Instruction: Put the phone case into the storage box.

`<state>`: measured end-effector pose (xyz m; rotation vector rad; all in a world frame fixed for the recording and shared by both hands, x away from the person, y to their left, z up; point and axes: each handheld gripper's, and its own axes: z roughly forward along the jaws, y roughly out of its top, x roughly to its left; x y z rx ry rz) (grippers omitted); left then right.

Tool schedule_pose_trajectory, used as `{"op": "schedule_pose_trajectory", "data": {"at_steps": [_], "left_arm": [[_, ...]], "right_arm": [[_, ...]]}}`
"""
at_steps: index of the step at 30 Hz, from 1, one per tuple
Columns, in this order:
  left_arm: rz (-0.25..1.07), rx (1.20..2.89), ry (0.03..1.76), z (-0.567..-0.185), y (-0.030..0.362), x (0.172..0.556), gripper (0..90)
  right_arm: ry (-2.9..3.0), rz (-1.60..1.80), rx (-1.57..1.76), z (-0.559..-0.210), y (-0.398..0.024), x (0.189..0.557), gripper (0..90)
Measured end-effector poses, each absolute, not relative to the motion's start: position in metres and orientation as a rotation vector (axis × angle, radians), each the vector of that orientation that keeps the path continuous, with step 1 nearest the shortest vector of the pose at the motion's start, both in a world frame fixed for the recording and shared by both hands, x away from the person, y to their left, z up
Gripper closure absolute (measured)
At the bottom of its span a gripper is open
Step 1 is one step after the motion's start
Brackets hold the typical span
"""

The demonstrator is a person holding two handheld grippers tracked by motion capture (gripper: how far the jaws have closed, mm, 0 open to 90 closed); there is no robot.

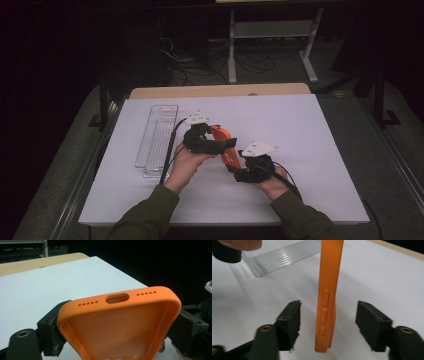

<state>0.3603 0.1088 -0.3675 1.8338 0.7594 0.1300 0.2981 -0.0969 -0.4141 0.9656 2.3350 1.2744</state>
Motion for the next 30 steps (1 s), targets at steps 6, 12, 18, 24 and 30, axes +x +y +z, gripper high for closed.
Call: {"op": "schedule_pose_trajectory", "data": {"at_steps": [6,12,18,24,30], "left_arm": [[0.136,1.825,0.762,-0.366,0.111,0.360,14.1],[0.138,1.822,0.764,-0.365,0.111,0.361,14.1],[0.133,1.817,0.764,-0.364,0.113,0.361,14.1],[0.138,1.805,0.765,-0.361,0.116,0.362,14.2],[0.139,1.800,0.767,-0.360,0.116,0.361,14.2]], "right_arm": [[2.362,1.313,0.954,-0.412,-0.105,0.303,12.9],[2.366,1.307,0.956,-0.410,-0.115,0.307,1.5],[2.350,1.305,0.949,-0.411,-0.126,0.309,1.0],[2.325,1.298,0.961,-0.412,-0.140,0.306,1.0],[2.318,1.266,0.973,-0.416,-0.156,0.301,1.0]]}}
